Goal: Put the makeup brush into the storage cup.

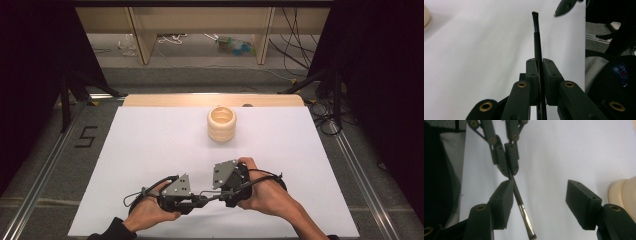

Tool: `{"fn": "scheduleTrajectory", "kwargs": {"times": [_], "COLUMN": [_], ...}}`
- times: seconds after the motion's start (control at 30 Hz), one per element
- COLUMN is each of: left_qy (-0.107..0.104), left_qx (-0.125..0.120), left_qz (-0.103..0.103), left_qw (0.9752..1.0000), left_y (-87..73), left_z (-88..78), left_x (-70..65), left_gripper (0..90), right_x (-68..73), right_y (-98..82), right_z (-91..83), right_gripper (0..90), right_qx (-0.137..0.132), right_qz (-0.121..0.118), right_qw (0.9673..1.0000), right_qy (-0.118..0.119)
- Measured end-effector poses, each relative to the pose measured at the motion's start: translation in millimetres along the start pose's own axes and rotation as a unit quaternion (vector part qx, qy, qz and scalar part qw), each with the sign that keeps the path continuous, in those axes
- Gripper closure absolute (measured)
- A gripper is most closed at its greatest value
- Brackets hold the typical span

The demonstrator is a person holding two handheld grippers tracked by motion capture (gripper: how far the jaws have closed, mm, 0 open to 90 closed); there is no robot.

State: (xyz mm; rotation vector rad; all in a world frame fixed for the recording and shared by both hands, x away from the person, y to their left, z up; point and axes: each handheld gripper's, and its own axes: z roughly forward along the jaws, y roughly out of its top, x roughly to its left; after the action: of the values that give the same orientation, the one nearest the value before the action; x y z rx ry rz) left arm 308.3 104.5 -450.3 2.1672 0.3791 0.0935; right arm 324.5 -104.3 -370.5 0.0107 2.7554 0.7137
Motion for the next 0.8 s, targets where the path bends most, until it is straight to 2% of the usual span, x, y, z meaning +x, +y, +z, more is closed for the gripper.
{"fn": "scheduleTrajectory", "kwargs": {"times": [0.07,0.2,0.3,0.43,0.57,0.63,0.67,0.77,0.8], "left_qy": [0.005,0.014,0.022,0.027,0.033,0.029,0.038,0.038,0.044], "left_qx": [0.0,-0.007,-0.013,-0.018,-0.017,-0.019,-0.024,-0.026,-0.028], "left_qz": [0.0,-0.008,-0.013,-0.02,-0.021,-0.024,-0.025,-0.025,-0.024], "left_qw": [1.0,0.9998,0.9996,0.9993,0.9991,0.9991,0.9987,0.9986,0.9984], "left_y": [-0.5,-1.7,-1.9,-2.6,-3.7,-3.9,-4.1,-4.3,-4.5], "left_z": [-1.1,-2.7,-4.8,-7.4,-8.7,-9.4,-9.7,-11.9,-12.1], "left_x": [1.3,3.1,5.0,7.5,8.5,9.5,9.1,10.5,11.3], "left_gripper": [83.3,83.3,83.3,83.3,83.3,83.3,83.3,83.3,83.3], "right_x": [-2.3,-7.0,-10.1,-13.3,-15.9,-17.1,-17.7,-20.1,-20.7], "right_y": [-1.2,-4.8,-8.4,-11.8,-15.8,-18.0,-19.4,-24.3,-26.1], "right_z": [-2.4,-6.8,-9.3,-10.9,-11.5,-11.6,-11.2,-12.2,-12.5], "right_gripper": [37.7,35.0,33.5,29.6,28.1,27.6,27.6,26.7,26.7], "right_qx": [-0.016,-0.028,-0.038,-0.042,-0.05,-0.05,-0.052,-0.054,-0.059], "right_qz": [0.015,0.038,0.052,0.072,0.089,0.098,0.101,0.114,0.118], "right_qw": [0.9997,0.9987,0.9978,0.9962,0.9945,0.9937,0.9932,0.9916,0.9908], "right_qy": [-0.008,-0.016,-0.012,-0.023,-0.023,-0.023,-0.026,-0.028,-0.032]}}
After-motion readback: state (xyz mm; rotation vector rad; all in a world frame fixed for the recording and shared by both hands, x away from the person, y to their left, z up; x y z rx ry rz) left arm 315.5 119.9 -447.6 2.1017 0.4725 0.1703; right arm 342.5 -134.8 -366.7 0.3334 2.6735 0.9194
